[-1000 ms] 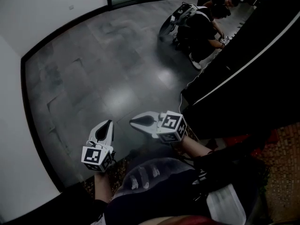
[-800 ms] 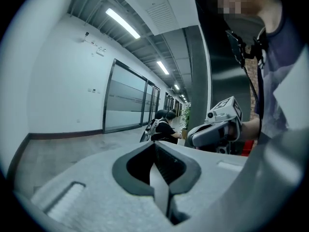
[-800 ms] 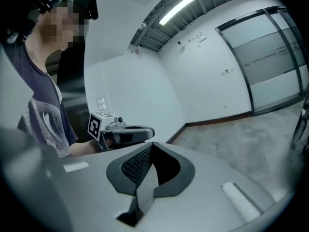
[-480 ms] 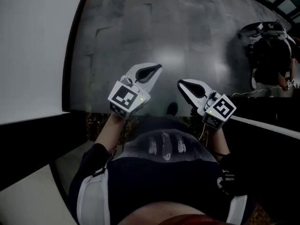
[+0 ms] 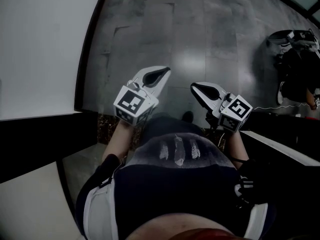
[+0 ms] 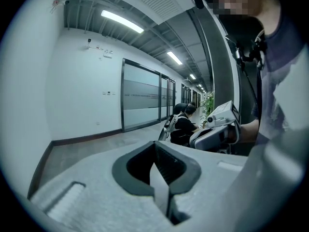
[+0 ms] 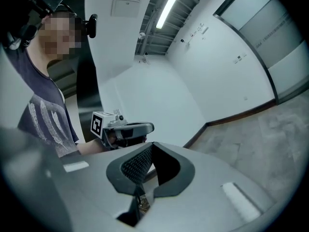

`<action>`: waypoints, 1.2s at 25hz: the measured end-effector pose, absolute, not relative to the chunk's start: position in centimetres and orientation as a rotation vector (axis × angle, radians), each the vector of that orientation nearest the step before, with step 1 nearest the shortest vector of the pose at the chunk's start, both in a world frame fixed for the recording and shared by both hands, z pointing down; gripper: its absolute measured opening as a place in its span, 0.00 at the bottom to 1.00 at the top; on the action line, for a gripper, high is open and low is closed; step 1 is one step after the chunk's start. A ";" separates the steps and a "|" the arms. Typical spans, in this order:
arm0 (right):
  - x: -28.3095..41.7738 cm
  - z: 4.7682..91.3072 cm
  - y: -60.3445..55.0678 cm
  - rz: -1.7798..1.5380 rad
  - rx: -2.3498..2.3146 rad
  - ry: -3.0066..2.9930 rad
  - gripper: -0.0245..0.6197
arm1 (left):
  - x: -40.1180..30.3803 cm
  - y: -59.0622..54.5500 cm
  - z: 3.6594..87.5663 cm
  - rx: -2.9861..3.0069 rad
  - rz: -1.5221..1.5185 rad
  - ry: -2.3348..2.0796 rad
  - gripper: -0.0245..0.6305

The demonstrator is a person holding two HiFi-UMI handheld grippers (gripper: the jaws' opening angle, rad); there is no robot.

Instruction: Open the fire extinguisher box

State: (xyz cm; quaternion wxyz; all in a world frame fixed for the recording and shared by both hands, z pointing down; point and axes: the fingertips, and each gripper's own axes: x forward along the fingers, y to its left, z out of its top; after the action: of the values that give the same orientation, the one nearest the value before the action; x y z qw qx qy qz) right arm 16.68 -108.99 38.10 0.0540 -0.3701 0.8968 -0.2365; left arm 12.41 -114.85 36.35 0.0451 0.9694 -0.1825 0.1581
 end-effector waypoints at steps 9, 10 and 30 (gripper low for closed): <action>18.8 38.5 -111.5 -0.718 -1.184 2.690 0.04 | 13.6 -118.4 37.5 2.939 0.490 -0.578 0.04; 19.2 38.5 -112.2 -0.722 -1.200 2.690 0.04 | 14.1 -119.5 37.4 2.930 0.473 -0.574 0.04; 13.0 39.1 -133.8 -0.810 -1.101 2.809 0.04 | 11.5 -142.6 39.7 2.854 0.309 -0.553 0.04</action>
State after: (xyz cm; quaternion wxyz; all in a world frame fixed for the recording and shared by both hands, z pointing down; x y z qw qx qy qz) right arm 13.00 -133.76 39.08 0.0090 -0.3525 0.8991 -0.2593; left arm 11.55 -142.65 39.66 0.1087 0.9705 -0.1881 0.1050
